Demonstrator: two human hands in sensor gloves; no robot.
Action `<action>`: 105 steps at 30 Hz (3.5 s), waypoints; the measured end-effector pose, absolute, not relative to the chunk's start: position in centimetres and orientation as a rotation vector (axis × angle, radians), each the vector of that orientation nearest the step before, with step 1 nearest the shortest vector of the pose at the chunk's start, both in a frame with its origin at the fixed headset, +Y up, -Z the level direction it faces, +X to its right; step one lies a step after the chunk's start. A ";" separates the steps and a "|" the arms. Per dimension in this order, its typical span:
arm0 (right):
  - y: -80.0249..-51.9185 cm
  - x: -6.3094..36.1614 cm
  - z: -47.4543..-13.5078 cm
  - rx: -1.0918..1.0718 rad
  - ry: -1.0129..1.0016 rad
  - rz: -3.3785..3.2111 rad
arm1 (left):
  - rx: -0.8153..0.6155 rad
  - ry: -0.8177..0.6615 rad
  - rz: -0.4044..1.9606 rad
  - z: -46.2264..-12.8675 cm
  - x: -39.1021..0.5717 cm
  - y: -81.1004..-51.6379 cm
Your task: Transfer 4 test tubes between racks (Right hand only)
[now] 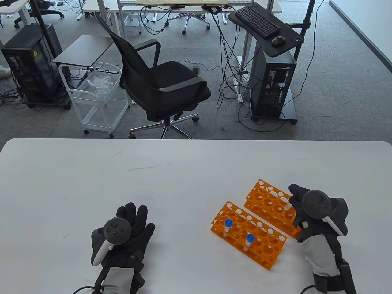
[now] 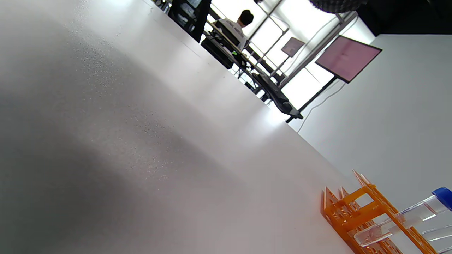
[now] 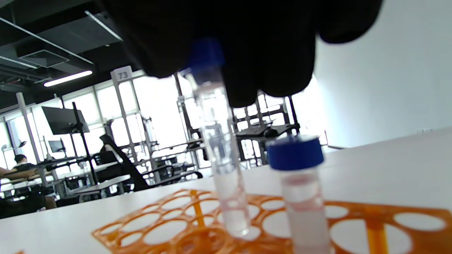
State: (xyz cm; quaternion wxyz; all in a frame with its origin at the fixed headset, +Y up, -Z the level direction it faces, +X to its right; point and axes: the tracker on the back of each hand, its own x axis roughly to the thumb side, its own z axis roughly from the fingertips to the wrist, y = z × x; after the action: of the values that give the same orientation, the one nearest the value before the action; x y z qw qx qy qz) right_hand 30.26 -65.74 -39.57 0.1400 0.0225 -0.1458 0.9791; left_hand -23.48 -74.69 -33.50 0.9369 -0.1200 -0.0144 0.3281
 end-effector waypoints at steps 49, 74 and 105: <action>-69.2 30.1 -41.2 0.038 -0.341 2.887 | -0.245 -0.030 0.677 -33.5 -23.5 -74.7; -66.2 28.9 -39.7 0.127 -0.460 2.777 | -0.241 -0.035 0.676 -33.6 -23.6 -74.7; -64.7 19.6 -36.6 0.610 0.100 2.729 | -0.237 -0.040 0.679 -33.6 -23.5 -74.7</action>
State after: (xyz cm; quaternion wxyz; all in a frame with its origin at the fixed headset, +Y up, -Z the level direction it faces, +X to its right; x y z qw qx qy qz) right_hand 19.65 -64.72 -36.59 0.1709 0.2149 0.0351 0.9609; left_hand -23.55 -74.67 -33.59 0.9358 -0.1157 -0.0197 0.3323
